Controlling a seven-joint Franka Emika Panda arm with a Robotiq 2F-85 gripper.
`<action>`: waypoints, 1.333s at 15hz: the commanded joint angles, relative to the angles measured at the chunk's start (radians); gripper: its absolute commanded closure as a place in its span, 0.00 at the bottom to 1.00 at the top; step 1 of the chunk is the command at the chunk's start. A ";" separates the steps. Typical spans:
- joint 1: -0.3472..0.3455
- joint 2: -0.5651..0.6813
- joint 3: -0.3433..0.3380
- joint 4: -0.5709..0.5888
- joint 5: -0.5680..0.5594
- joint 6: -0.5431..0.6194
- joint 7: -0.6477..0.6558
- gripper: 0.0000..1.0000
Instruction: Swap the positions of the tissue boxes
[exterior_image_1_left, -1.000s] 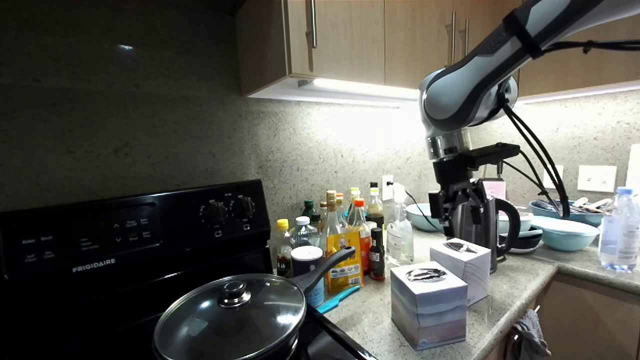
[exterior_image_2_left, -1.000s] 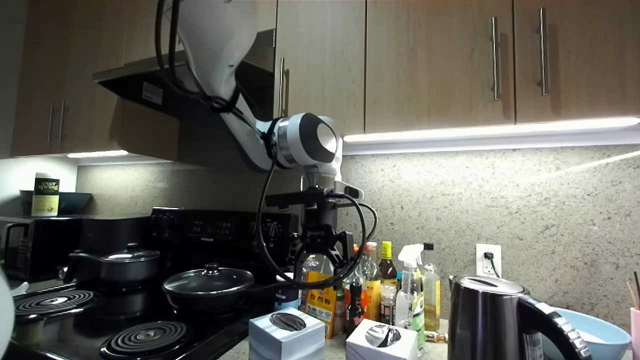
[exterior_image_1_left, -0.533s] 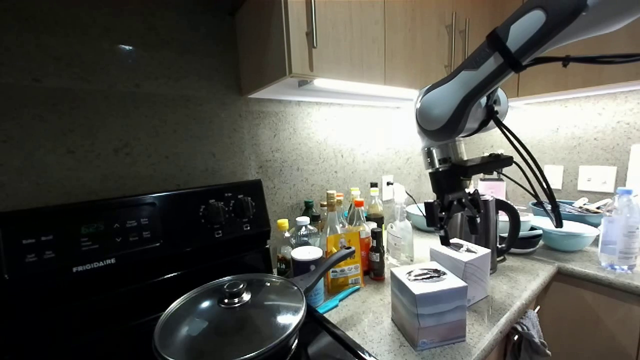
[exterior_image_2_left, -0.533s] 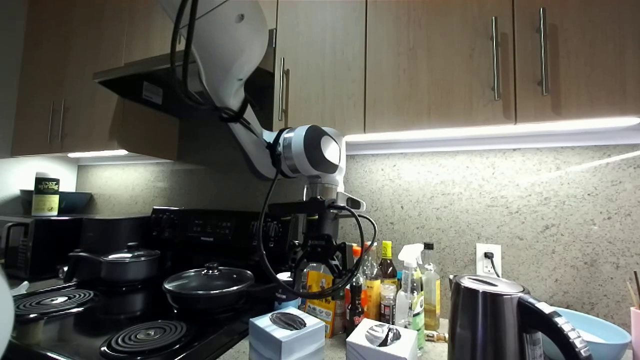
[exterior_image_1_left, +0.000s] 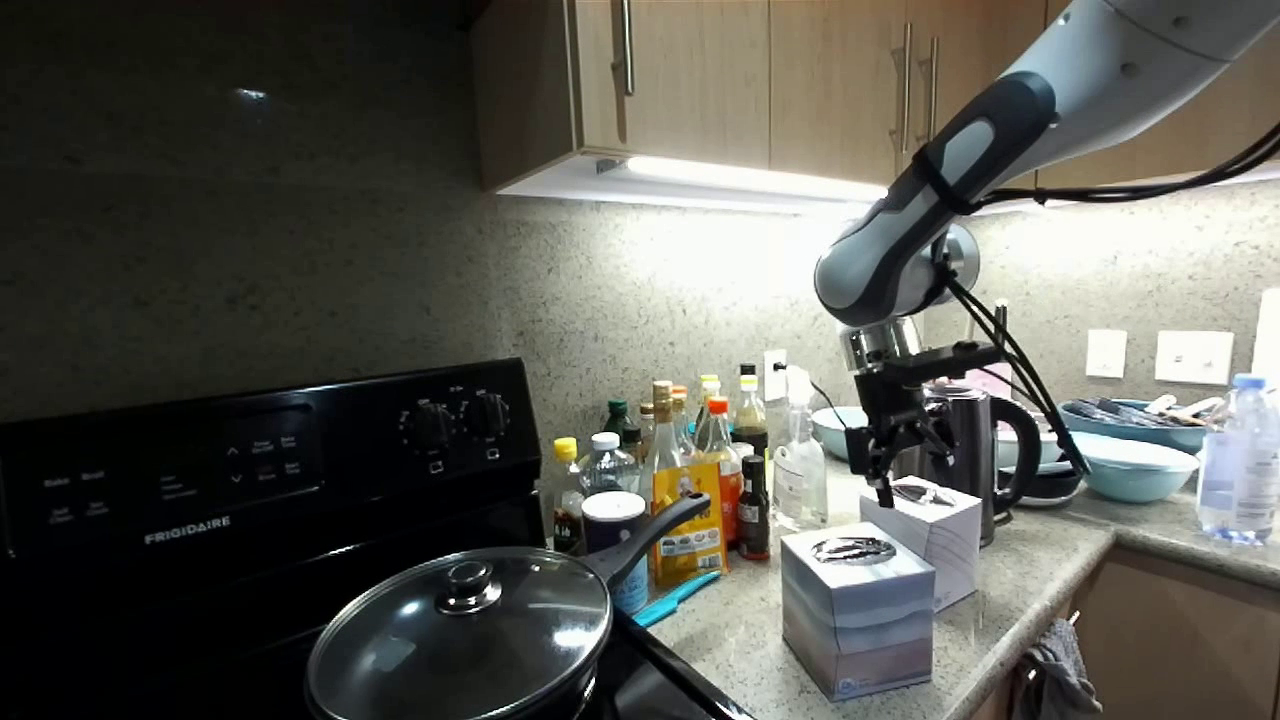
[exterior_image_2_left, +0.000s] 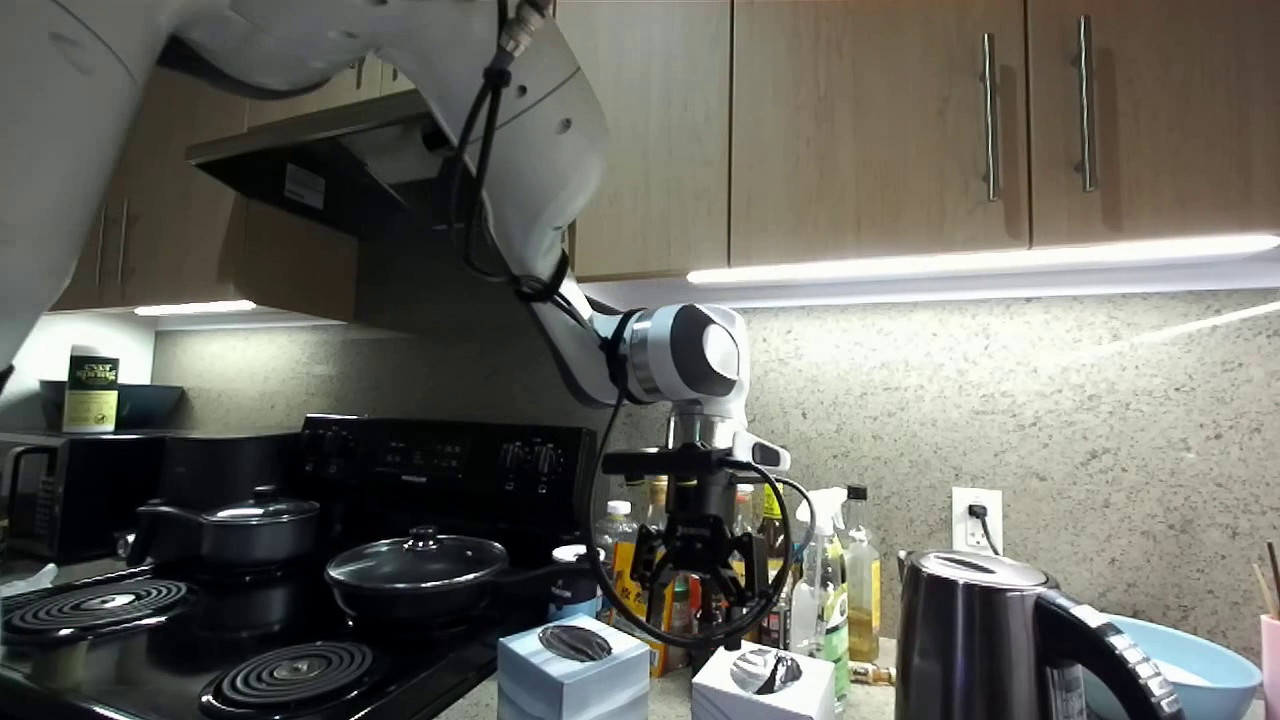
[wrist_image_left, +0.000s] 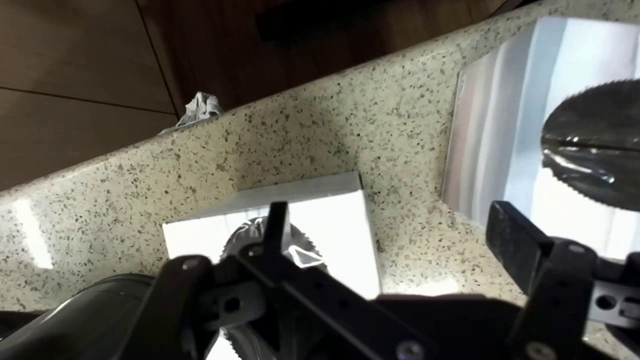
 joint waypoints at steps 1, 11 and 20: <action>-0.022 0.114 0.003 0.103 0.033 -0.023 -0.026 0.03; -0.024 0.216 0.000 0.246 0.015 -0.091 0.003 0.76; 0.057 -0.076 0.013 0.109 -0.100 -0.218 0.181 0.95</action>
